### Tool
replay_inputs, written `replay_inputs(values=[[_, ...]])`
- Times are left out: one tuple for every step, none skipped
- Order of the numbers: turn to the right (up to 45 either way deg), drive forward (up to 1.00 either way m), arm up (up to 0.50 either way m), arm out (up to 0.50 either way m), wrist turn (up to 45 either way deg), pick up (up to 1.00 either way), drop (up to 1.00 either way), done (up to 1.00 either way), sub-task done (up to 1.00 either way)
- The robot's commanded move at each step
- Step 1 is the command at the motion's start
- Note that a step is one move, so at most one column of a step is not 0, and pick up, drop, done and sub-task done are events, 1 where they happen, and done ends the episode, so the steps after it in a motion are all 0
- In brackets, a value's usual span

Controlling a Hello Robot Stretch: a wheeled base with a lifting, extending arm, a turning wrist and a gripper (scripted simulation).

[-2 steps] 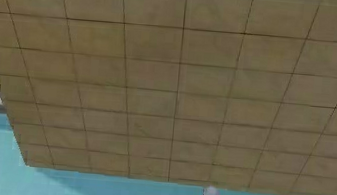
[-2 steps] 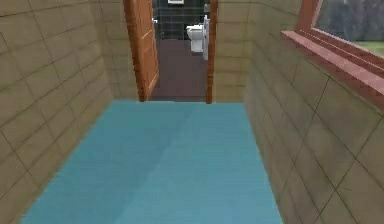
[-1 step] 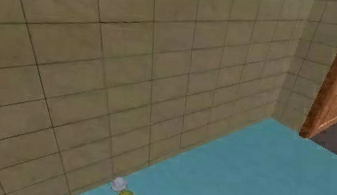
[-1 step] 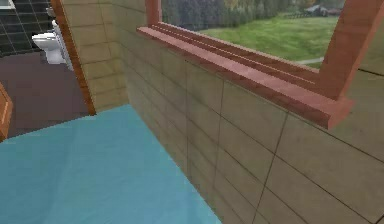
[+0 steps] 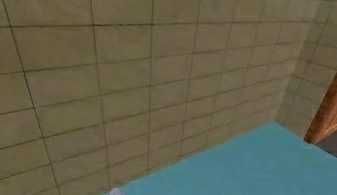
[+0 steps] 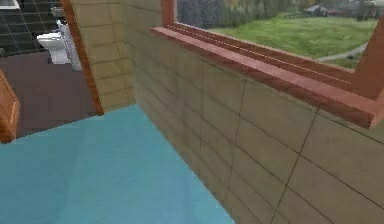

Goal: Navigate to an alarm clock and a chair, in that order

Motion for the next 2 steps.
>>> replay_inputs(values=[[-45.0,0.0,0.0,0.0,0.0,0.0,0.0,0.0,0.0],[-45.0,0.0,0.0,0.0,0.0,0.0,0.0,0.0,0.0]])
